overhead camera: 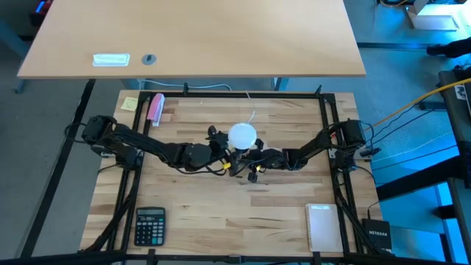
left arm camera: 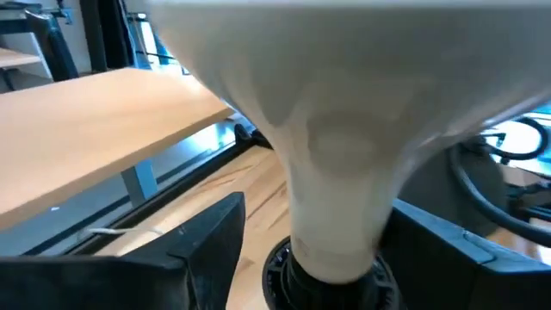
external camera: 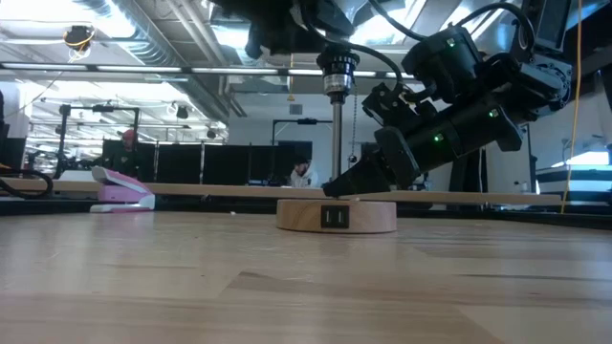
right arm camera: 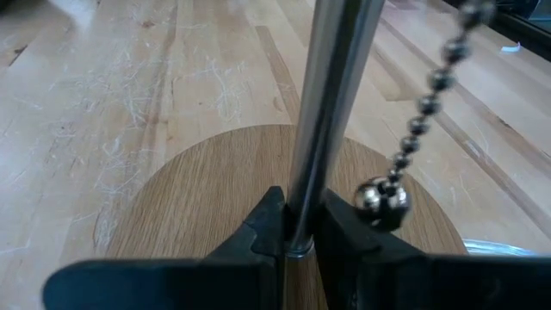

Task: Screw lightbulb
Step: Remove the white lightbulb from the lamp

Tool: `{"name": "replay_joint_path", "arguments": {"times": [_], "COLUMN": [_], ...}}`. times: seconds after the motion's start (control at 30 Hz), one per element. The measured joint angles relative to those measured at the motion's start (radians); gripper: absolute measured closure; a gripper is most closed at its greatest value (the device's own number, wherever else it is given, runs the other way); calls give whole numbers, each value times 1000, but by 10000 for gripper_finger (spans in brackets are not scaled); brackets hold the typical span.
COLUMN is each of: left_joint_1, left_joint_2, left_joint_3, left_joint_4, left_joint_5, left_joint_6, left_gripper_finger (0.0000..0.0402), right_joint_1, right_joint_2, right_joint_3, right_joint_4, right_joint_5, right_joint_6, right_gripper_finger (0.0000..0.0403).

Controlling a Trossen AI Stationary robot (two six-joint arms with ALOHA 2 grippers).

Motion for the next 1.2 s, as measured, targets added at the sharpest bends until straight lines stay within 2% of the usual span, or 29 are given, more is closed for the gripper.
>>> {"name": "replay_joint_path", "arguments": {"times": [0.1, 0.33, 0.5, 0.57, 0.63, 0.8, 0.97, 1.1, 1.2], "left_joint_1": [-9, -9, -12, -12, 0, 111, 278, 364, 389], "left_joint_2": [-37, -112, -181, -214, -242, -303, -286, -281, -281], "left_joint_3": [0, 1, 1, 1, 1, -28, -49, -48, -48], "left_joint_4": [-54, -225, -414, -462, -499, -472, -450, -410, -387], "left_joint_5": [40, 204, 232, 236, 290, 576, 798, 828, 829], "left_joint_6": [-26, -73, -108, -90, -25, 41, 64, 72, 32], "left_gripper_finger": [152, 151, 151, 151, 151, 151, 151, 151, 151], "right_joint_1": [0, 0, 0, 0, 0, 0, 0, 0, -1], "right_joint_2": [0, 0, -1, -1, -1, -1, -1, -1, -1], "right_joint_3": [0, 0, 0, 0, 0, 0, 0, 0, 0], "right_joint_4": [-1, -1, -1, -1, -1, 0, 0, -1, -1], "right_joint_5": [0, -1, -8, -10, -11, -13, -15, -16, -17], "right_joint_6": [0, 0, 1, 1, 1, 1, 1, -1, -15], "right_gripper_finger": [359, 359, 359, 359, 359, 359, 359, 359, 359]}}
